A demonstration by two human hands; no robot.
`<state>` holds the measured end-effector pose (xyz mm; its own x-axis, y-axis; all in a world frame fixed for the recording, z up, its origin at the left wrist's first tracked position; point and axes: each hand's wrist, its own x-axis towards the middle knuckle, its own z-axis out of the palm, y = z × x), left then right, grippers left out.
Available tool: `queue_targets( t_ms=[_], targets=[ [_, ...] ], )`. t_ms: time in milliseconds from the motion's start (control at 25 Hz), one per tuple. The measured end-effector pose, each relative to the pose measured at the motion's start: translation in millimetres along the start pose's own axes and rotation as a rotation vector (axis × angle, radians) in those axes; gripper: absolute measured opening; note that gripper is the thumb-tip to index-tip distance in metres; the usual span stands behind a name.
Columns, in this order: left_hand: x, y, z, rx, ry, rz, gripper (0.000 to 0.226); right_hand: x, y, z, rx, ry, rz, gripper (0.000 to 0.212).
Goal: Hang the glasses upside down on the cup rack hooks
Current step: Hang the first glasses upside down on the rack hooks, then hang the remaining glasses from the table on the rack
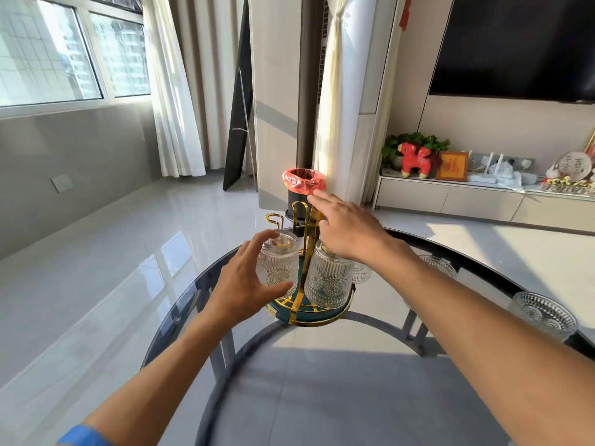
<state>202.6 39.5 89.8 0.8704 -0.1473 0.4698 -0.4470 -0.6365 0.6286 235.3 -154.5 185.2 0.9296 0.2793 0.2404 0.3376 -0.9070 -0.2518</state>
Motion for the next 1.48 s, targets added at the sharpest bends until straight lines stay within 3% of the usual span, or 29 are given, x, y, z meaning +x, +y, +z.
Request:
queue_targets(
  t_ms=[280, 440, 520, 640, 800, 880, 1040, 1200, 1320, 1480],
  targets=[
    [-3, -3, 3, -0.039, -0.017, -0.070, 0.083, -1, 4, 3, 0.011, -0.035, 0.014, 0.063],
    [-3, 10, 0, 0.147, -0.038, -0.128, 0.088, -20, -8, 6, 0.089, 0.069, -0.038, 0.053],
    [-16, 26, -5, 0.242, 0.034, -0.113, 0.087, -54, -15, 9, 0.191, 0.186, -0.095, 0.052],
    [-53, 52, -4, 0.106, 0.231, 0.037, 0.078, -135, -15, 21, 0.328, 0.281, -0.068, 0.053],
    [-96, 102, 27, 0.023, 0.014, 0.147, 0.083, -244, 0, 40, 0.349, 0.297, 0.128, 0.056],
    [-111, 125, 49, -0.035, -0.089, 0.155, 0.082, -287, 2, 45, 0.358, 0.387, 0.186, 0.054],
    [-143, 165, 97, -0.157, -0.290, 0.135, 0.085, -360, 12, 59, 0.385, 0.606, 0.422, 0.037],
    [-151, 223, 145, -0.166, -0.494, 0.241, 0.104, -400, 34, 66, 0.404, 0.615, 0.605, 0.028],
    [-143, 252, 168, -0.067, -0.554, 0.271, 0.111, -409, 42, 65, 0.424, 0.621, 0.662, 0.031],
    [-136, 258, 165, -0.042, -0.486, 0.240, 0.100, -413, 45, 65, 0.565, 0.606, 0.805, 0.032]
  ],
)
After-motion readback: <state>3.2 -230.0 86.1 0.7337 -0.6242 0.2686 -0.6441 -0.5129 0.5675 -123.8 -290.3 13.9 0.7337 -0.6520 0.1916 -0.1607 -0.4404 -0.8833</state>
